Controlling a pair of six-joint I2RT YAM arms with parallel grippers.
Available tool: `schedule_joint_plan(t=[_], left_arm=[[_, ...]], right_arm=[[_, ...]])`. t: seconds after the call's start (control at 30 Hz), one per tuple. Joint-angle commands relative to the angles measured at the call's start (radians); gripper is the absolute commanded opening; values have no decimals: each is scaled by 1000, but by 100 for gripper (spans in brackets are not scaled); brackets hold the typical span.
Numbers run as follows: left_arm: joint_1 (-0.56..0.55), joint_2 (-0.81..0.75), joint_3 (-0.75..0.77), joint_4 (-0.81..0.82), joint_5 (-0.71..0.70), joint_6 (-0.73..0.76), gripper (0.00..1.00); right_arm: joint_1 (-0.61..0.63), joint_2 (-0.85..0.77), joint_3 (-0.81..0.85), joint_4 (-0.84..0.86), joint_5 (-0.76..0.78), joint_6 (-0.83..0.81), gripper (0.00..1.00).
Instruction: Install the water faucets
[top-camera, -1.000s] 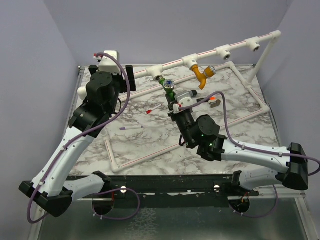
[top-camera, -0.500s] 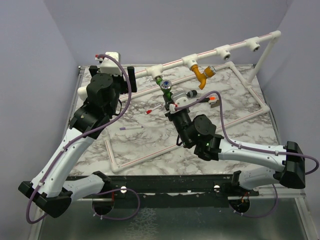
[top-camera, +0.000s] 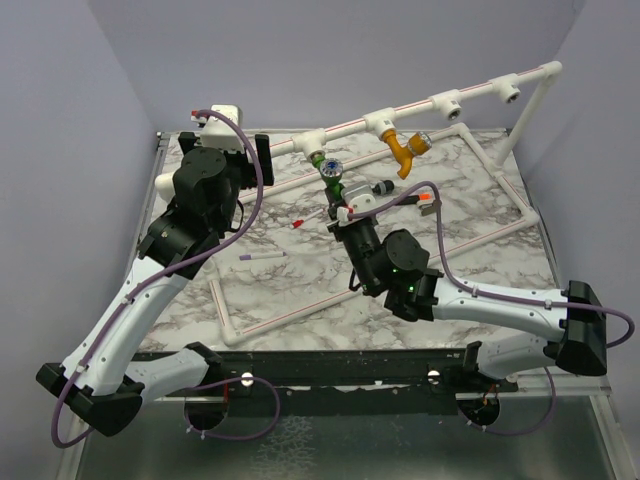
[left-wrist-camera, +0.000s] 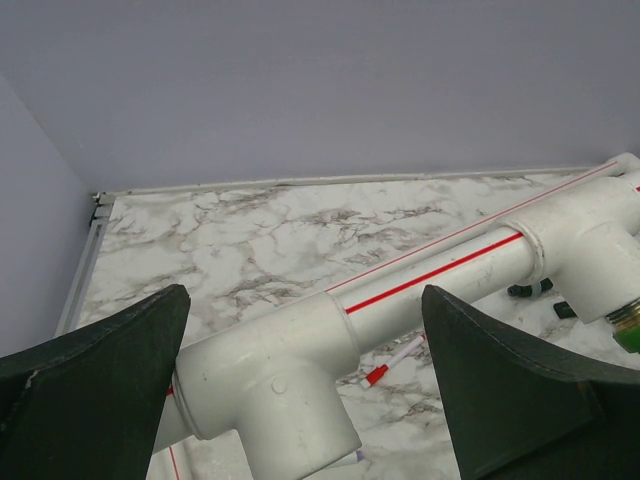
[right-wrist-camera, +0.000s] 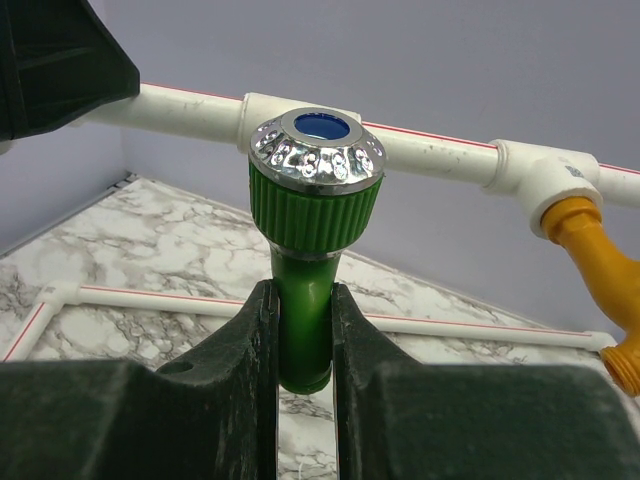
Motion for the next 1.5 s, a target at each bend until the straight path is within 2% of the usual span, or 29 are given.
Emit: schedule_joint_plan(t=[0.0,0.3,0.63,1.07,1.47], left_arm=[[-21,6,-45,-157,8,-42,99],[-27,-3,-52,-158,5,-38,99],[-38,-8,-59,-156,4,-31,99],[-45,-13,-57,-155,5,-33,99],[-62,-24,-62,-155,3,-29,99]], right_arm=[[11,25,44,54,40,-15,1],[23,66,68,55,73,-4,1],[25,69,73,50,86,84,0],[23,53,64,59,145,293,0],[19,11,56,32,171,586,0]])
